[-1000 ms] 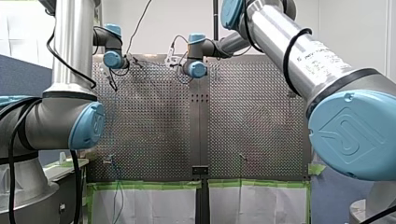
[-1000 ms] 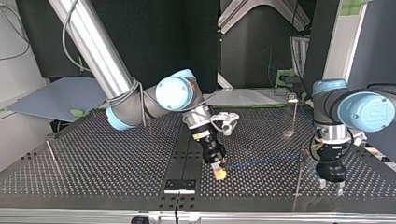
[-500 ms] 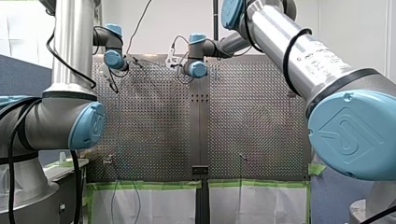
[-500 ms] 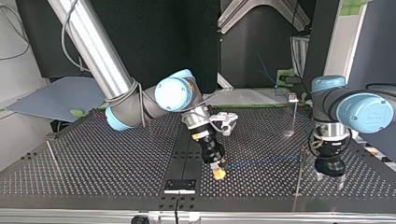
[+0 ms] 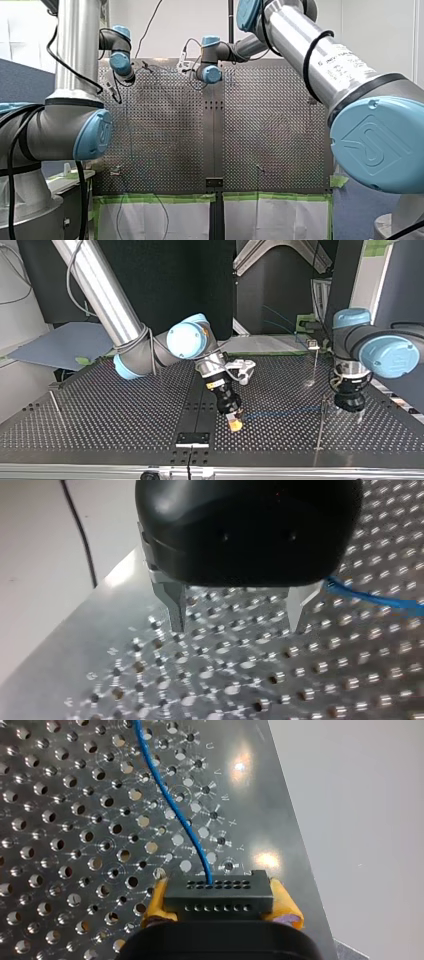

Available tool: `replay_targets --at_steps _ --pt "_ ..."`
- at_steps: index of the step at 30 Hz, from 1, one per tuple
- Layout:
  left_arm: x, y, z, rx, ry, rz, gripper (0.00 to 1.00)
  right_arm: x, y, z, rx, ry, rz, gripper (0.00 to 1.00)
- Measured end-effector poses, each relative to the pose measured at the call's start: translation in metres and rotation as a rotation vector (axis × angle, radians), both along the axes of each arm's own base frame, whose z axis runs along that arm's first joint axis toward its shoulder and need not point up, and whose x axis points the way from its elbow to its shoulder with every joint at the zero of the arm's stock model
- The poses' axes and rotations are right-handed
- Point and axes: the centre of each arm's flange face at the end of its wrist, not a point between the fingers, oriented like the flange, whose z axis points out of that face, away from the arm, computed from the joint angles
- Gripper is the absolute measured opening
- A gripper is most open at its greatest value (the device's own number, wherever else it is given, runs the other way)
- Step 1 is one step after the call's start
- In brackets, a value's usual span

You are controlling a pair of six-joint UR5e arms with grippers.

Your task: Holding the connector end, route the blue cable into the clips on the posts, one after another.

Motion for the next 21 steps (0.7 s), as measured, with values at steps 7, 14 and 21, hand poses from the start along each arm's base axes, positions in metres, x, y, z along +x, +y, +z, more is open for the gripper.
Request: replay_targets --at_steps 7,14,21 --pt "-0.029 -0.005 -0.001 -0.021 0.020 -0.008 1.00 0.001 0.001 0.000 -0.001 0.002 0.001 0.00" --pt "-0.058 -0.011 -0.004 -0.019 0.040 -0.030 1.00 0.002 0.003 0.000 0.000 0.004 0.004 0.00" --pt "-0.086 -0.020 -0.007 -0.025 0.049 -0.070 1.00 0.003 0.005 -0.001 0.002 0.005 0.006 0.00"
